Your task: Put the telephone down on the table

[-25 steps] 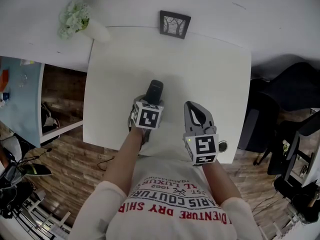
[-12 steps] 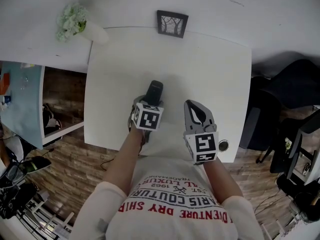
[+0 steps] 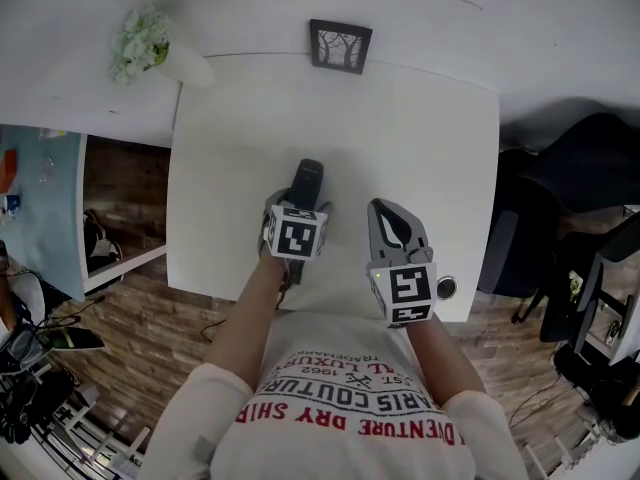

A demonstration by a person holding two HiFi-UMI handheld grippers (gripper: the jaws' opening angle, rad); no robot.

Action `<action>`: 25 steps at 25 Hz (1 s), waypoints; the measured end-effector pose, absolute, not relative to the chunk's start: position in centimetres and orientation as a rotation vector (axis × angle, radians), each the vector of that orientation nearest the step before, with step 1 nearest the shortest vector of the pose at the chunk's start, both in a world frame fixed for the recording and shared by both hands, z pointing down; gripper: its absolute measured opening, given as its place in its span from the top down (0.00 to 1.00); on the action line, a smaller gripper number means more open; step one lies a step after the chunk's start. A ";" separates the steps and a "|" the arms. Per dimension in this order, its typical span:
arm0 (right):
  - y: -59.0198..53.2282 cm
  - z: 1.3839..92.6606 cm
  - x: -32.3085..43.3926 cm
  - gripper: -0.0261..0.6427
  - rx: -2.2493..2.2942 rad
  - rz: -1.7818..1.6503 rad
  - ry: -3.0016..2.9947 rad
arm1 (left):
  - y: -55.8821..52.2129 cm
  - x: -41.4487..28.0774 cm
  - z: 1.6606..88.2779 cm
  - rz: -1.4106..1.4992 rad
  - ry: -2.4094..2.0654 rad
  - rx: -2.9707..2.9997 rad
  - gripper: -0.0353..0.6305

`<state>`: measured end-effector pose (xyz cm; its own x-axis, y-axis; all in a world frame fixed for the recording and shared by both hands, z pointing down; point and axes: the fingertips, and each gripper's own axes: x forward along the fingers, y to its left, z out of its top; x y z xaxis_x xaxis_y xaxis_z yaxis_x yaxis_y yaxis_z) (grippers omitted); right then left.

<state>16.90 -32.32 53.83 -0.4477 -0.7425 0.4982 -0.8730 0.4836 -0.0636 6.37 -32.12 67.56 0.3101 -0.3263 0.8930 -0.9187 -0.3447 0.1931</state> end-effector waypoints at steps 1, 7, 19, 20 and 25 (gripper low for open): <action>-32.3 53.8 16.9 0.92 1.345 0.438 -2.328 | -32.2 6.2 67.5 1.007 -1.121 1.835 0.40; -31.7 53.7 16.6 0.92 1.337 0.429 -2.330 | -32.6 5.3 66.6 0.971 -1.155 1.852 0.38; -30.1 52.4 16.0 0.92 1.345 0.415 -2.347 | -32.9 3.7 60.1 0.959 -1.355 1.961 0.83; -30.0 52.2 15.9 0.92 1.350 0.409 -2.350 | -32.6 3.7 59.8 0.949 -1.348 1.962 0.86; -29.6 50.3 16.2 0.92 1.406 0.406 -2.376 | -31.8 4.9 55.7 0.758 -1.321 2.121 0.91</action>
